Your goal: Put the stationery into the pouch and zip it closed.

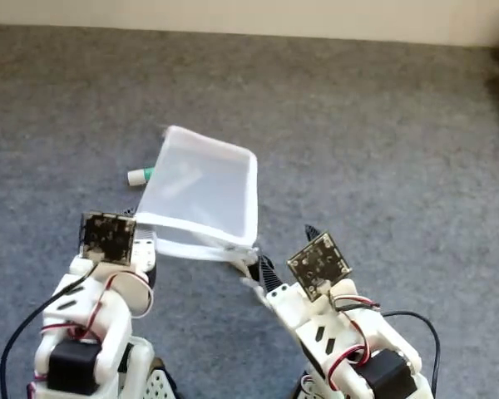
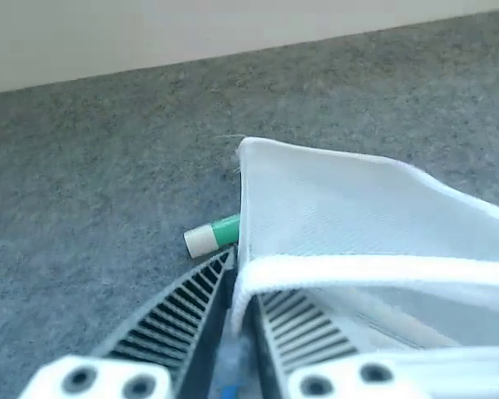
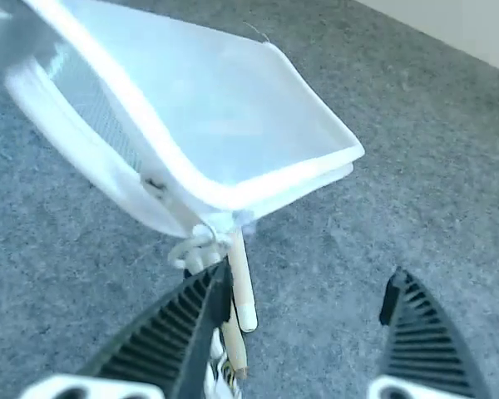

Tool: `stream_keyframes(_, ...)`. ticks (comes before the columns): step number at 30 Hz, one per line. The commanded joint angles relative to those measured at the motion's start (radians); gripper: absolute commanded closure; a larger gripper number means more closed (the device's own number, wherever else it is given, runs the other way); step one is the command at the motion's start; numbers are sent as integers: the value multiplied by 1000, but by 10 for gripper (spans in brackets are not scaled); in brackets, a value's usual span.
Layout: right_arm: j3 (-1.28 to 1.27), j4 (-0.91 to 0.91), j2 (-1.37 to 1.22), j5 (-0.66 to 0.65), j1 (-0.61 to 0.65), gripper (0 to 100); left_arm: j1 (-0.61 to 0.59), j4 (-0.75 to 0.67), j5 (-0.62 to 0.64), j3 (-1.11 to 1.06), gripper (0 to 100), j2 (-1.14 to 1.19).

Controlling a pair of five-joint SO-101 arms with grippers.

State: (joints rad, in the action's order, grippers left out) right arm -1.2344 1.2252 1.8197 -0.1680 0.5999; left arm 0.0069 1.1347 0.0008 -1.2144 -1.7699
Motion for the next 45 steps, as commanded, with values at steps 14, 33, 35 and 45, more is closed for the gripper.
stream_keyframes(14, -113, -202, -2, -9, -127, 724, -196, 144, -48, 401, 994, 255)
stream_keyframes(33, -110, -197, -21, -17, -127, 776, -506, 377, -41, 797, 994, 674)
stream_keyframes(35, -110, -197, -71, -38, -127, 778, -550, 381, -41, 794, 994, 674)
stream_keyframes(45, 168, -196, -593, -29, -120, 778, -676, 450, -41, 794, 994, 680)
